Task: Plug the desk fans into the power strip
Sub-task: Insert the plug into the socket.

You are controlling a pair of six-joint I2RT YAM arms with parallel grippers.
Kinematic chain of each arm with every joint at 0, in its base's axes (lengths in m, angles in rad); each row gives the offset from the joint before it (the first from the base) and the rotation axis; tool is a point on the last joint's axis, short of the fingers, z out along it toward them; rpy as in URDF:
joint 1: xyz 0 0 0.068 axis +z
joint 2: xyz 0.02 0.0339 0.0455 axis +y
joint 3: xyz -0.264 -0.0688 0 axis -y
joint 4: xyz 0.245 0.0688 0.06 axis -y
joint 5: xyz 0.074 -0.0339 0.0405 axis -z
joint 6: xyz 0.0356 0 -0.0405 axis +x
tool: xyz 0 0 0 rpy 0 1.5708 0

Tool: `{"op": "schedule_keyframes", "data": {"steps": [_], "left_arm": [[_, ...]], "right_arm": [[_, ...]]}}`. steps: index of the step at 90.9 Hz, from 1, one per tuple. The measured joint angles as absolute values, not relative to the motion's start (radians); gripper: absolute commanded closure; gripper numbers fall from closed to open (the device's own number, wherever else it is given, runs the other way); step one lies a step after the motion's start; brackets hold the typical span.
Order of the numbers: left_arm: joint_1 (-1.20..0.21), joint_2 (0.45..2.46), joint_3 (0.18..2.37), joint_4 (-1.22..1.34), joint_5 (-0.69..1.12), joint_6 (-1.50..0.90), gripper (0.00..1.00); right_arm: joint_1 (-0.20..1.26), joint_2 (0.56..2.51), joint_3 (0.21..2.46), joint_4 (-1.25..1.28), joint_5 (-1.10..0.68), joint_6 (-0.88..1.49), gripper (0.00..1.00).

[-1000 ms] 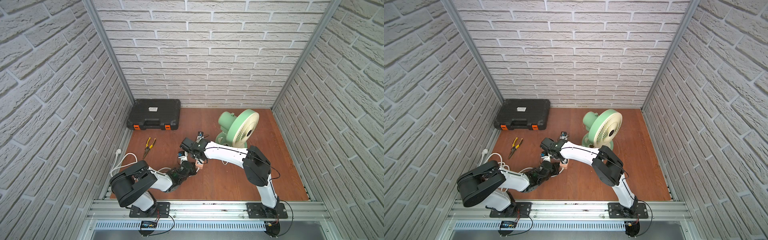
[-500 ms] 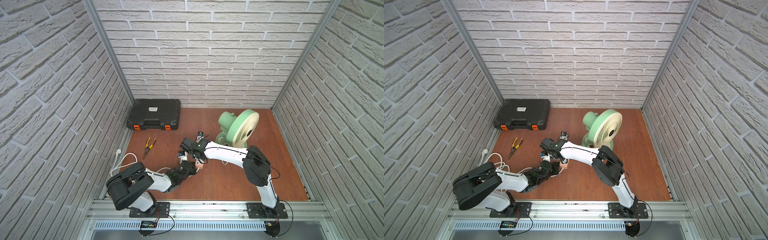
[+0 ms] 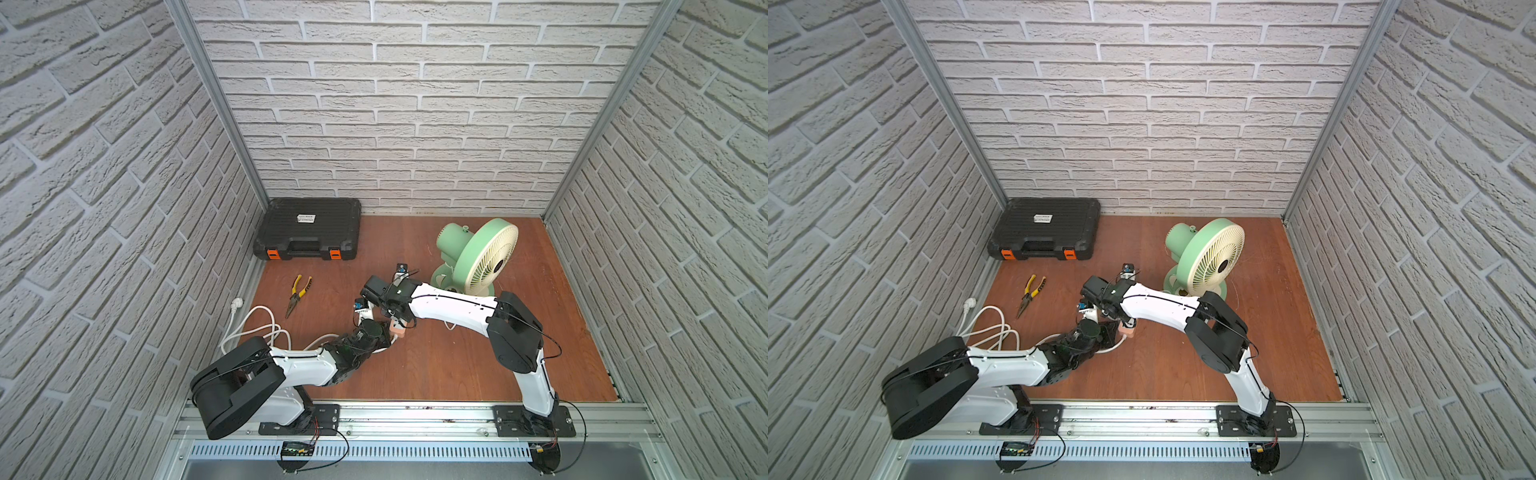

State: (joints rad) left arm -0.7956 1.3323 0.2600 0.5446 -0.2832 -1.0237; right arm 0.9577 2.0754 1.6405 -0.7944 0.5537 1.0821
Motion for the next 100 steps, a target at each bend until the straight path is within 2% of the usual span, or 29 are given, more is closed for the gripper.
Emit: {"op": "schedule_keyframes", "data": {"steps": [100], "left_arm": [[-0.778, 1.280, 0.259, 0.522, -0.292, -1.005, 0.83]], "right_arm": [[0.961, 2.024, 1.609, -0.776, 0.549, 1.062, 0.97]]}}
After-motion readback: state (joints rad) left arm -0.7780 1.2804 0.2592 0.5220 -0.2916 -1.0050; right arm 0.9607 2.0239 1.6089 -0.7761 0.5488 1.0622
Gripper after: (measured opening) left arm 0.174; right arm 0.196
